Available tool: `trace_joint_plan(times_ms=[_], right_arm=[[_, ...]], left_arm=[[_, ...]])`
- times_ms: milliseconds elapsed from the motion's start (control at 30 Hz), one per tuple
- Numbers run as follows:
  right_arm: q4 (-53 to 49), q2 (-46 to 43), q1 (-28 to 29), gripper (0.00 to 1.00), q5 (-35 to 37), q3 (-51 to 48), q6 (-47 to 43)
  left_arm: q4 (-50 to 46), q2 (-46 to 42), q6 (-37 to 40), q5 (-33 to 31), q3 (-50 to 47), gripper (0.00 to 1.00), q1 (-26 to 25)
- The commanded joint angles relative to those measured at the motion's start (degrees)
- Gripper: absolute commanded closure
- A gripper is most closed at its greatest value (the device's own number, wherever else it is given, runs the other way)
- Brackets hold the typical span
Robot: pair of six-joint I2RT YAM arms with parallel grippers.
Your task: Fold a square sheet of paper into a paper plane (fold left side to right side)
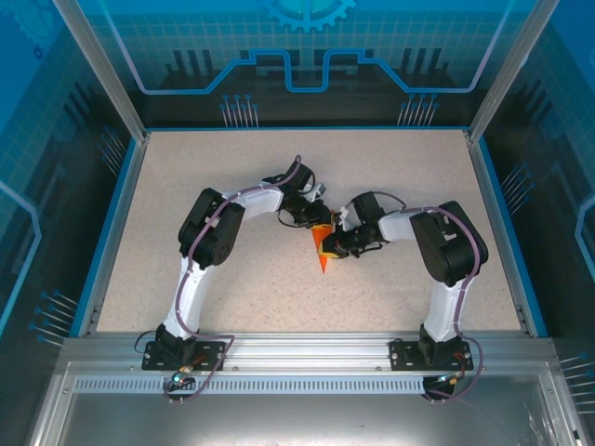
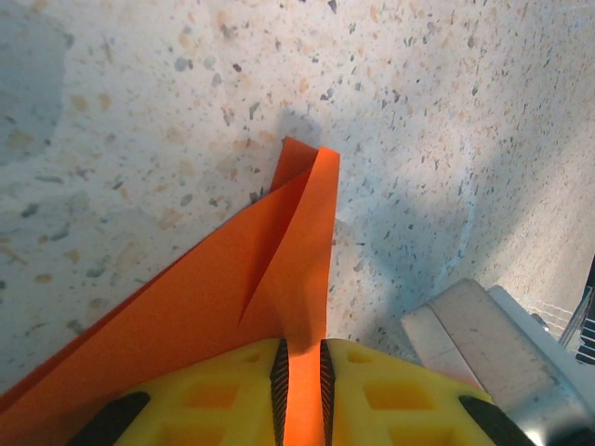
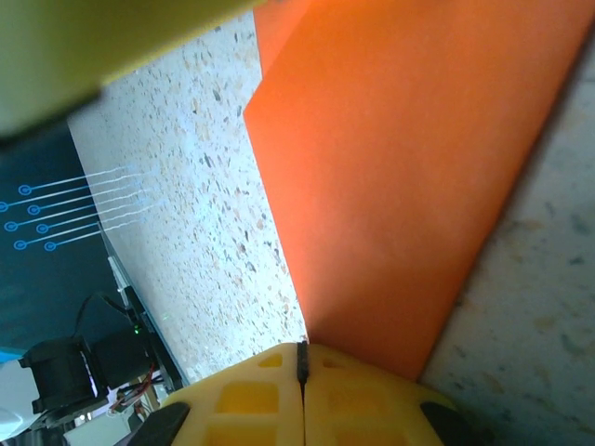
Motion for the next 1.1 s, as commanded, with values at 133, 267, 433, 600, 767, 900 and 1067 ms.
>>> trace_joint_plan(times_ms=[133, 267, 433, 600, 767, 900, 1067], right_arm=[[-4.3, -1.7, 3.1, 0.94, -6.4, -4.4, -1.5], [-5.2, -1.7, 4.0, 0.93, -7.4, -4.0, -2.2], [-5.5, -5.1, 2.8, 0.93, -5.8, -4.3, -2.7], [-0.2, -8.4, -0.4, 0.94, -4.3, -4.6, 0.4], [2.3, -6.5, -1.1, 0.93, -0.3, -2.5, 2.1], [4.8, -2.8, -1.3, 0.93, 2.4, -0.2, 3.7], [6.4, 0.3, -1.4, 0.93, 3.9, 1.1, 4.6]], left_arm=[[-2.6, 1.7, 0.0, -4.1, -2.4, 0.79, 0.9], [-2.6, 1.4, 0.0, -4.2, -2.5, 0.79, 1.0], [-2.7, 1.0, 0.0, -4.2, -2.7, 0.79, 1.0], [-2.4, 0.5, -0.1, -4.1, -3.1, 0.79, 1.0], [-2.2, 0.5, -0.2, -4.0, -3.3, 0.79, 1.0], [-1.9, 0.5, -0.4, -3.8, -3.5, 0.79, 0.9], [-1.7, 0.5, -0.5, -3.6, -3.6, 0.79, 0.9]])
